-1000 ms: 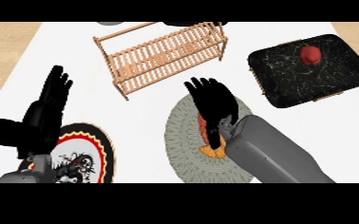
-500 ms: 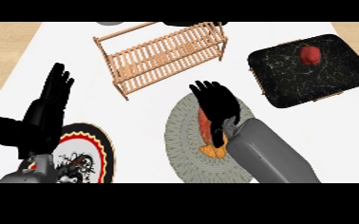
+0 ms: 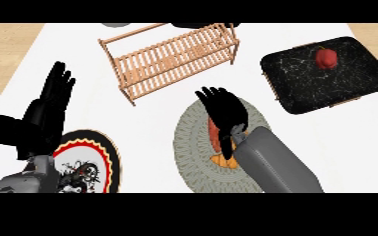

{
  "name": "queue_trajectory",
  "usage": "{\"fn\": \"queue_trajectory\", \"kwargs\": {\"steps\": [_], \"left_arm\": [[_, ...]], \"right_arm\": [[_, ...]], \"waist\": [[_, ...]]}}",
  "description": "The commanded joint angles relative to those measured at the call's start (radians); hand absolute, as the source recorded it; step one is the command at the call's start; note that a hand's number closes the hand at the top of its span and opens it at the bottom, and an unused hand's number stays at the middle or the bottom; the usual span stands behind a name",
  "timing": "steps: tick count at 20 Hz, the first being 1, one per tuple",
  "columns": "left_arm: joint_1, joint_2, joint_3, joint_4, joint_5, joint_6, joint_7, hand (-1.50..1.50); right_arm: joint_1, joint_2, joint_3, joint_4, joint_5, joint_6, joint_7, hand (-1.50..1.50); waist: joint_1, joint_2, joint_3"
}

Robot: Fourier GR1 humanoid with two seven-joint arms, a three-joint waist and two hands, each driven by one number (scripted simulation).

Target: Pick the sweet potato from the placemat and place it in the tiered shelf

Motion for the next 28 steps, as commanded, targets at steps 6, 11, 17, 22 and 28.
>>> {"fn": "queue_trajectory", "kwargs": {"steps": [6, 11, 17, 22, 28], "left_arm": [[-0.057, -0.058, -0.03, 0.031, -0.049, 0.026, 0.01, 0.0], [-0.003, -0.046, 0.006, 0.024, -0.023, -0.002, -0.021, 0.0], [0.004, -0.05, 0.005, 0.003, -0.032, -0.014, -0.01, 0.0], [-0.005, -0.053, -0.007, 0.037, -0.053, -0.017, -0.049, 0.0], [0.028, -0.045, 0.007, -0.048, -0.034, -0.02, 0.025, 0.0]], "right_arm": [[-0.009, 0.055, -0.049, 0.167, 0.074, 0.005, -0.076, 1.5], [0.033, 0.057, 0.029, 0.211, 0.182, -0.121, -0.172, 1.5], [0.04, 0.107, 0.084, 0.119, 0.161, -0.158, -0.029, 1.5], [0.075, 0.108, 0.303, -0.04, -0.009, -0.21, 0.252, 1.5], [0.073, 0.109, 0.326, -0.191, -0.154, -0.237, 0.298, 1.5]], "waist": [[-0.002, 0.005, 0.002], [0.001, 0.005, 0.002], [0.002, 0.004, 0.002], [0.012, 0.004, 0.002], [0.008, 0.002, 0.002]]}}
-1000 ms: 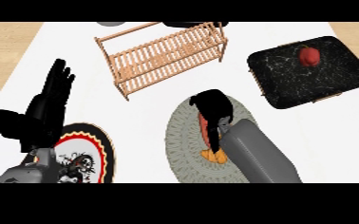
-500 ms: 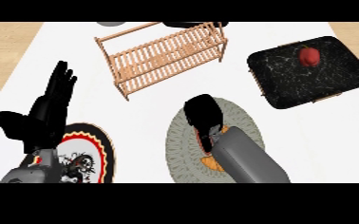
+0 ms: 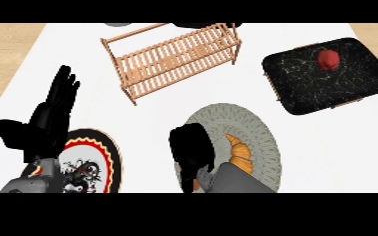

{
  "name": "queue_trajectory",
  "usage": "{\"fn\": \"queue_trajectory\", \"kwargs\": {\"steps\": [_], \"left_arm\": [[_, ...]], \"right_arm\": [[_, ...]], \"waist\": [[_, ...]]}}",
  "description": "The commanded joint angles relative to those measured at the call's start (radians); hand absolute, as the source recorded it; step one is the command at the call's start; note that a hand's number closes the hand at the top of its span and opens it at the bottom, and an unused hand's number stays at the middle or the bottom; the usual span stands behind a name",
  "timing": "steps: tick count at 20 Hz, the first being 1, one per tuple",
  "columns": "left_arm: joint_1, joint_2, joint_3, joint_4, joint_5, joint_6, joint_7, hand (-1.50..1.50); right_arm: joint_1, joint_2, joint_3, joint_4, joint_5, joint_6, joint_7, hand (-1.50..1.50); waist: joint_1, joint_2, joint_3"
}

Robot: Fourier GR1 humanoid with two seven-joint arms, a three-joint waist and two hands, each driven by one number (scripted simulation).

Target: Pick the sweet potato from the placemat and place it in the tiered shelf

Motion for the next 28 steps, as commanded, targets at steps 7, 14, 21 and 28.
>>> {"fn": "queue_trajectory", "kwargs": {"steps": [7, 14, 21, 28], "left_arm": [[0.027, -0.005, -0.003, -0.014, -0.009, -0.003, -0.007, 0.0], [0.025, -0.004, 0.027, 0.034, 0.014, -0.021, -0.051, 0.0], [0.06, -0.001, 0.006, -0.053, -0.01, -0.018, 0.008, 0.0], [0.008, -0.015, 0.006, -0.04, -0.022, -0.007, 0.018, 0.0]], "right_arm": [[-0.017, 0.008, 0.019, -0.44, -0.15, -0.174, 0.265, 1.5], [-0.184, 0.008, -0.155, -0.615, -0.046, -0.14, 0.486, 1.5], [-0.309, 0.008, -0.316, -0.525, -0.046, -0.045, 0.479, 1.5], [-0.324, 0.002, -0.454, -0.339, -0.029, -0.127, 0.27, 1.5]], "waist": [[-0.007, -0.004, 0.002], [-0.018, -0.001, 0.001], [-0.006, 0.001, 0.001], [-0.006, 0.005, 0.002]]}}
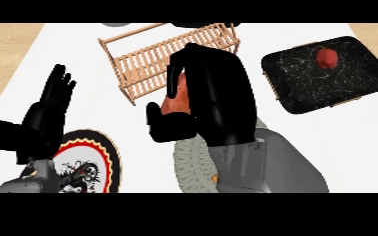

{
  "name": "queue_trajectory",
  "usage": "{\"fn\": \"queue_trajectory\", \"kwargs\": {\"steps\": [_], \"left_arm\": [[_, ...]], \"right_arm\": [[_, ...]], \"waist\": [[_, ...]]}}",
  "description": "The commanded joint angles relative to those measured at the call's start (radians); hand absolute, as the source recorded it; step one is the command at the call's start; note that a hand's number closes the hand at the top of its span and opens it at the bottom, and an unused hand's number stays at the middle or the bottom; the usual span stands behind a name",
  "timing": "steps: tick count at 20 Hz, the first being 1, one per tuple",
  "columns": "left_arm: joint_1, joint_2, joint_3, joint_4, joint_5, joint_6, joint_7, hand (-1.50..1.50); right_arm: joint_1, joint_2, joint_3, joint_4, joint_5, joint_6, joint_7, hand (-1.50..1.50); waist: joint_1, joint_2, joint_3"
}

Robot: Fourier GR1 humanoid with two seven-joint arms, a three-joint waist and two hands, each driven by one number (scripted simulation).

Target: Pick the sweet potato from the placemat and place it in the tiered shelf

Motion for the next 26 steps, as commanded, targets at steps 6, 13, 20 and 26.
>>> {"fn": "queue_trajectory", "kwargs": {"steps": [6, 13, 20, 26], "left_arm": [[-0.02, -0.019, -0.001, 0.044, -0.014, -0.002, -0.034, 0.0], [0.009, -0.015, -0.004, 0.0, -0.016, -0.012, 0.001, 0.0], [0.02, -0.026, -0.026, -0.048, -0.033, -0.009, 0.021, 0.0], [-0.018, -0.019, -0.001, 0.014, -0.02, -0.021, -0.008, 0.0]], "right_arm": [[-0.05, 0.006, -0.181, 0.279, -0.011, -0.14, -0.206, 1.5], [-0.136, 0.006, -0.187, 0.581, -0.046, -0.362, -0.381, 1.5], [-0.218, 0.006, -0.161, 0.839, -0.157, -0.519, -0.533, 1.5], [-0.308, 0.006, -0.258, 0.982, -0.251, -0.619, -0.58, 1.5]], "waist": [[0.002, 0.003, 0.0], [0.014, 0.004, 0.0], [0.026, 0.006, 0.0], [0.035, 0.011, 0.0]]}}
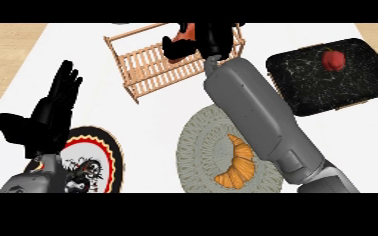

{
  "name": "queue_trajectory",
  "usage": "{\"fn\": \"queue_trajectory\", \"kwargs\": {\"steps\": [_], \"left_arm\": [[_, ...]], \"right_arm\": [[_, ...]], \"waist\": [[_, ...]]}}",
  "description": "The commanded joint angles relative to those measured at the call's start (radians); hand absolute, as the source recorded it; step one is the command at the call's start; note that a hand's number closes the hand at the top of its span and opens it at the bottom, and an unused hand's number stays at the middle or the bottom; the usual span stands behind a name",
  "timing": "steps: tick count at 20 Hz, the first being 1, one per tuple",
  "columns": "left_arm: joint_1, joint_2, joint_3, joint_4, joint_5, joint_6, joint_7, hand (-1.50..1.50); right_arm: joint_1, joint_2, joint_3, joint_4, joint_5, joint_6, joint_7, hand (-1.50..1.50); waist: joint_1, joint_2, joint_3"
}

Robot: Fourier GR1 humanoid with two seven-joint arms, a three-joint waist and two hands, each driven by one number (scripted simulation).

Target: Pick the sweet potato from the placemat and place it in the tiered shelf

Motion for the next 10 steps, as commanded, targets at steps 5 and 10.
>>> {"fn": "queue_trajectory", "kwargs": {"steps": [5, 10], "left_arm": [[-0.043, -0.018, -0.017, 0.041, -0.022, 0.007, -0.02, 0.0], [-0.022, -0.016, 0.011, 0.024, 0.005, 0.0, -0.019, 0.0]], "right_arm": [[-0.086, 0.0, -0.032, 0.213, -0.216, -0.031, -0.151, -1.5], [-0.127, 0.0, -0.114, 0.314, -0.269, -0.025, -0.283, -1.5]], "waist": [[0.002, 0.002, 0.0], [0.002, 0.003, 0.0]]}}
